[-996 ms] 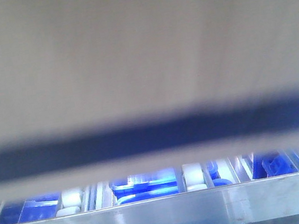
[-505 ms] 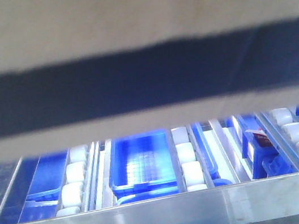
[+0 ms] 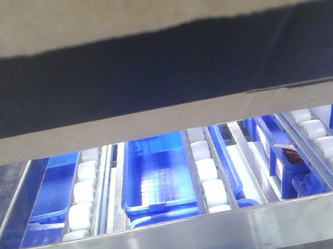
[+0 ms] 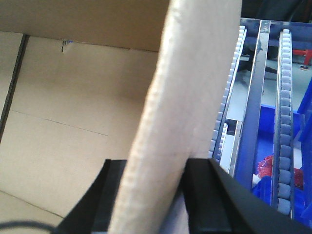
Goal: Grab box from left shelf to table start
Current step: 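Lift the box with both grippers and pull it off the shelf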
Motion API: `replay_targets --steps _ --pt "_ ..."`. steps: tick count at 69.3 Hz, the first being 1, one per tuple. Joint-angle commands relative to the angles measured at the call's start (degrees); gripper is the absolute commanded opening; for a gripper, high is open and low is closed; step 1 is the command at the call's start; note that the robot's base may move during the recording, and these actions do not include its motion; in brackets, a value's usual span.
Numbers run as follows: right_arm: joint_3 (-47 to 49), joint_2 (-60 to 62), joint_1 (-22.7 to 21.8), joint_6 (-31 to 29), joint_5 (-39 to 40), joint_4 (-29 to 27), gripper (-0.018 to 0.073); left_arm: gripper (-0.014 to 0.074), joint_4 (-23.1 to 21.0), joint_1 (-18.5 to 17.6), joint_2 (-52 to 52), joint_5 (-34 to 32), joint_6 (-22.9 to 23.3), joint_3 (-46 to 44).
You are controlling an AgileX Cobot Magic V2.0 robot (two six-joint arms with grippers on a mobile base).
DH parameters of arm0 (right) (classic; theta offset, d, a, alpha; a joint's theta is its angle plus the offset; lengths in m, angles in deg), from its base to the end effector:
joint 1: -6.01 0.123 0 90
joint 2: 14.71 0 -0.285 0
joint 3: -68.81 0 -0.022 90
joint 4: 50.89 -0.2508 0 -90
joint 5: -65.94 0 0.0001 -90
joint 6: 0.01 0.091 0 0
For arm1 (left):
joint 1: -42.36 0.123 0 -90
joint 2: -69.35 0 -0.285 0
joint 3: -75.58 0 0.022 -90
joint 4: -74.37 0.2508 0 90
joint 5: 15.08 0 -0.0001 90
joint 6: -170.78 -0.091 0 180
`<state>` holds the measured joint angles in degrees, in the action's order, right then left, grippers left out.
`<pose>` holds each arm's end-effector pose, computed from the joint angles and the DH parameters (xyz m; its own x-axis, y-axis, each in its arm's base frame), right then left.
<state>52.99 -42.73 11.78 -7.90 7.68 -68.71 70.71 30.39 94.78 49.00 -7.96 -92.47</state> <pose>-0.0098 0.0228 0.4364 -0.1973 0.0090 -0.9803 -0.3457 0.9351 0.0781 -0.0339 0.0018 0.4400 -0.2064 -0.0072 -0.9784 0.2521 0.9658 -0.0603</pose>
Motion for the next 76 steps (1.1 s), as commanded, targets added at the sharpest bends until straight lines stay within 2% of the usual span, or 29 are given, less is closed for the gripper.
replay_targets --steps 1,76 --pt "1.71 -0.70 -0.07 -3.57 7.84 0.66 0.0057 -0.0093 -1.61 -0.35 0.58 -10.29 -0.86 -2.16" --pt "1.71 -0.70 -0.07 -3.57 7.84 0.66 0.0057 -0.0100 -1.61 -0.35 0.58 -10.40 -0.86 -1.59"
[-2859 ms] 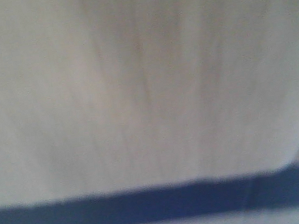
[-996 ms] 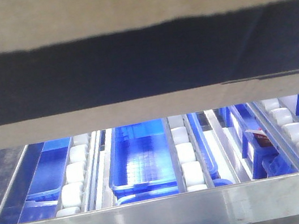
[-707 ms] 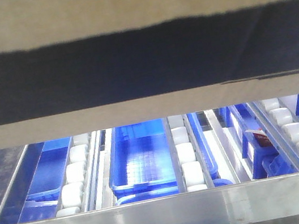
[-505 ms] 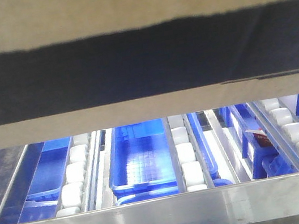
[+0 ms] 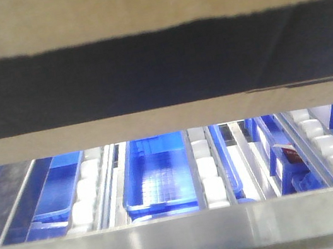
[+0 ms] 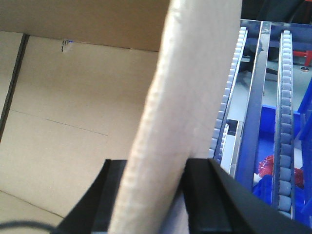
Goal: Grab box from left shelf to table start
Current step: 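Lift the box with both grippers and pull it off the shelf, then hold the box raised in both grippers while the base drives to the table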
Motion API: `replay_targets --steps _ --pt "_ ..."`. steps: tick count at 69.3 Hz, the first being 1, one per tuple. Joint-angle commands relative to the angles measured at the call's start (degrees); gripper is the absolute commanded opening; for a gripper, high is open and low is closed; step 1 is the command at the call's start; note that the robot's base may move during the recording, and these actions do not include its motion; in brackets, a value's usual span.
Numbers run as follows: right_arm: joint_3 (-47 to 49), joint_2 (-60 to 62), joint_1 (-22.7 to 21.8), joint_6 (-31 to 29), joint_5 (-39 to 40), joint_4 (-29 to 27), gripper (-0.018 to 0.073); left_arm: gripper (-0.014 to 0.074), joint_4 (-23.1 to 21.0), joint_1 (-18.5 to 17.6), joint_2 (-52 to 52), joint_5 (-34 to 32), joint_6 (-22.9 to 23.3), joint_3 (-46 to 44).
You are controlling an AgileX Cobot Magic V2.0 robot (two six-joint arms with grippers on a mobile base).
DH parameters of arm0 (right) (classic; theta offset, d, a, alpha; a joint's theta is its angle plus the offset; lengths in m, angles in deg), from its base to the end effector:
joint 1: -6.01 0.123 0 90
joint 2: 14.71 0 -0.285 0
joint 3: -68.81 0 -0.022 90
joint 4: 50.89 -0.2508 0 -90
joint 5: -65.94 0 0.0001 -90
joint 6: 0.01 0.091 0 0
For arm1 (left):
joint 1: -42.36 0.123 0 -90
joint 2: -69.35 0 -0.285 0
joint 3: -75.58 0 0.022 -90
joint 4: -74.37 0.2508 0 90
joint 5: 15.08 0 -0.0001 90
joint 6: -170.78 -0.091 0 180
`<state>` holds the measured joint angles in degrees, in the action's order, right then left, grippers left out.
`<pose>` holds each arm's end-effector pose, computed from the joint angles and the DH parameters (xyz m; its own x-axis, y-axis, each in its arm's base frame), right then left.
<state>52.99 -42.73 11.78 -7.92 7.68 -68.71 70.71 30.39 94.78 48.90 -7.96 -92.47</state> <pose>-0.0098 0.0228 0.4364 -0.1971 0.0087 -0.9803 -0.3457 0.9351 0.0778 -0.0339 0.0018 0.4401 -0.2048 -0.0076 -0.9788 0.2522 0.9658 -0.0603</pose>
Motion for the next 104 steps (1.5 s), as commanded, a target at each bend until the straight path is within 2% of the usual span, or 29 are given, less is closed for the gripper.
replay_targets --steps 1,19,63,80,104 --pt "1.71 -0.70 -0.07 -3.55 7.84 0.66 0.0057 -0.0100 -1.61 -0.35 0.58 -10.30 -0.86 -1.42" --pt "1.71 -0.70 -0.07 -3.55 7.84 0.66 0.0057 -0.0100 -1.61 -0.35 0.58 -10.30 -0.86 4.24" --pt "1.71 -0.70 -0.07 -3.55 7.84 0.66 0.0057 -0.0100 -1.61 -0.35 0.58 -10.23 -0.86 25.14" --pt "1.71 -0.70 -0.07 -3.55 7.84 0.66 0.0057 -0.0100 -1.61 -0.35 0.58 -10.23 -0.86 28.71" --pt "1.71 -0.70 -0.07 -3.55 7.84 0.66 0.0057 -0.0100 -1.61 -0.35 0.58 -10.23 -0.86 29.09"
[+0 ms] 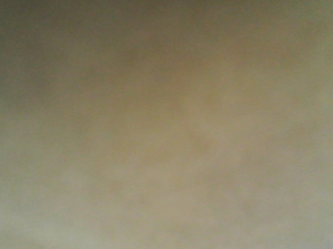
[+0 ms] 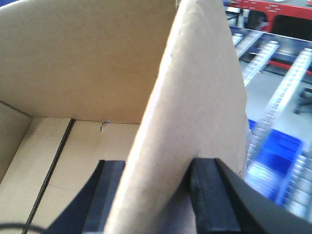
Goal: Grab box from left shelf to table start
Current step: 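Hold the box raised in both grippers while the base drives to the table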
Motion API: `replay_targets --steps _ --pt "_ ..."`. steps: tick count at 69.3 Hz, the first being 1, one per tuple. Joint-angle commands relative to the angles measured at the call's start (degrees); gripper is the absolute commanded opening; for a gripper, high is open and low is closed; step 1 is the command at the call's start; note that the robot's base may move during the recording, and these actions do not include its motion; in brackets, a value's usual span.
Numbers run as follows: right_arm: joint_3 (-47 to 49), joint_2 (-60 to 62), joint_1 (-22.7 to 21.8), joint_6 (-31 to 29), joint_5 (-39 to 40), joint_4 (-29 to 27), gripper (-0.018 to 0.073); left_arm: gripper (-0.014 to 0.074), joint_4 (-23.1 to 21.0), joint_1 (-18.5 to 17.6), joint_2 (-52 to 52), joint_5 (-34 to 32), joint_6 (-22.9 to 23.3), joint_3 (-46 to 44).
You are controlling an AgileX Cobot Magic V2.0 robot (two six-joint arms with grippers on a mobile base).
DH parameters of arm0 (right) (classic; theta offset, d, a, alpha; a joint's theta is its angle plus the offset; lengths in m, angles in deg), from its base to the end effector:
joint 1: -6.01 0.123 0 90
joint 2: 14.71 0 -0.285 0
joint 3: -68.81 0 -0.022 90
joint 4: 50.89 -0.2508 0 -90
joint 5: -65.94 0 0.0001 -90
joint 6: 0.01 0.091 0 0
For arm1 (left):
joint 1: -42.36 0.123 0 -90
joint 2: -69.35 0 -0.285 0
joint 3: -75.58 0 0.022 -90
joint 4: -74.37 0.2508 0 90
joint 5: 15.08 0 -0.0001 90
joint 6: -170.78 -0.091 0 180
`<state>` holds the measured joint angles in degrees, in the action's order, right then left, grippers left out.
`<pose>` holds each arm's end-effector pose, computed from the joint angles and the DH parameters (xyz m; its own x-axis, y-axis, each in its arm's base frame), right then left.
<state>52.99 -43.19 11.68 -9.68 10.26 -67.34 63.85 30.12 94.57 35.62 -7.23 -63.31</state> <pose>-0.0058 0.0208 0.4400 -0.1520 -0.0188 -0.9882 -0.3266 0.9446 0.0322 0.0399 -0.0218 0.3249 -0.4823 -0.0486 -0.8747 0.2635 0.9442 -0.1977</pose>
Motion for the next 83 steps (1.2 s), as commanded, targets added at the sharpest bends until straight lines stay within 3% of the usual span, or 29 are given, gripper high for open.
replay_targets --steps 1,83 --pt "1.71 -0.24 0.03 -1.80 5.26 -0.71 0.0057 -0.0100 5.25 -0.08 0.80 3.04 -1.60 -0.08" --pt "1.71 -0.24 0.03 -1.80 5.26 -0.71 0.0057 -0.0100 5.25 -0.08 0.80 3.04 -1.60 -0.08"
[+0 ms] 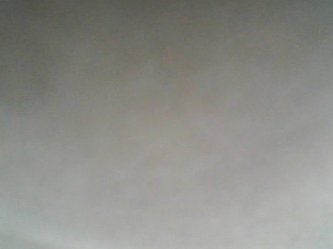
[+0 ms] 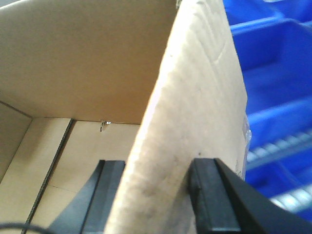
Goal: Grab box from left shelf to table start
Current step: 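Hold the box raised in both grippers while the base drives to the table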
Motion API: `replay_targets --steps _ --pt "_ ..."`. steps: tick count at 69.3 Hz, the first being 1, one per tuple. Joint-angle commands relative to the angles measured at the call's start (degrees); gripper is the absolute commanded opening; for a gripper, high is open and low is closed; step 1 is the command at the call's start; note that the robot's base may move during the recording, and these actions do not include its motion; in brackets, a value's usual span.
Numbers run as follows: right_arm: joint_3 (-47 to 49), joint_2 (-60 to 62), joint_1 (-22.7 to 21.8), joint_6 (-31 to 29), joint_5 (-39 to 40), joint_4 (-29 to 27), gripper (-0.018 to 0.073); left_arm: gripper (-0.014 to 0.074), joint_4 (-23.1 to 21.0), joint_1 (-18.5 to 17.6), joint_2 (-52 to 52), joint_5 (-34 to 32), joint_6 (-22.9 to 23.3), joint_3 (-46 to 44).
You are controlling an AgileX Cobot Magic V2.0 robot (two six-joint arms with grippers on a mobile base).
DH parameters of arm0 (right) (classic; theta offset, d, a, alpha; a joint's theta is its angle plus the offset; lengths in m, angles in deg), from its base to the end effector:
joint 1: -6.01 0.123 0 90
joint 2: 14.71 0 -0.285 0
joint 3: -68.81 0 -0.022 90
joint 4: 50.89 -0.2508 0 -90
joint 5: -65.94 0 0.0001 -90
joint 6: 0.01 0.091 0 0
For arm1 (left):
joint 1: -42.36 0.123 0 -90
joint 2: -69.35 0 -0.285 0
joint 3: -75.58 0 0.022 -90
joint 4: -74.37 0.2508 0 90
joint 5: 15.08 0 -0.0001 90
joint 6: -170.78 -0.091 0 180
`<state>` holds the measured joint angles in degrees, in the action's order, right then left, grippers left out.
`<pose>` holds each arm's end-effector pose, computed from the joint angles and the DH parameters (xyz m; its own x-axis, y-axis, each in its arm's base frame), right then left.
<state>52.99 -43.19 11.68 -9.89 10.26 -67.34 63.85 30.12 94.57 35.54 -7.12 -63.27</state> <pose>-0.0058 0.0208 0.4400 -0.1508 -0.0223 -0.9883 -0.3272 0.9445 0.0286 0.0400 -0.0218 0.3248 -0.4822 -0.0507 -0.8746 0.2625 0.9441 -0.1995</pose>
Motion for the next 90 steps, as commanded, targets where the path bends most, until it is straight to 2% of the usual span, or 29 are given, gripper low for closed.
replay_targets --steps 1,71,90 --pt "1.71 -0.24 0.03 -1.58 5.26 -0.71 0.0057 -0.0100 5.25 -0.08 0.80 3.12 -1.70 -0.11" --pt "1.71 -0.24 0.03 -1.58 5.26 -0.71 0.0057 -0.0100 5.13 -0.08 0.80 3.12 -1.70 -0.11" --pt "1.71 -0.24 0.03 -1.58 5.26 -0.71 0.0057 -0.0100 3.33 -0.08 0.80 3.12 -1.70 -0.11"
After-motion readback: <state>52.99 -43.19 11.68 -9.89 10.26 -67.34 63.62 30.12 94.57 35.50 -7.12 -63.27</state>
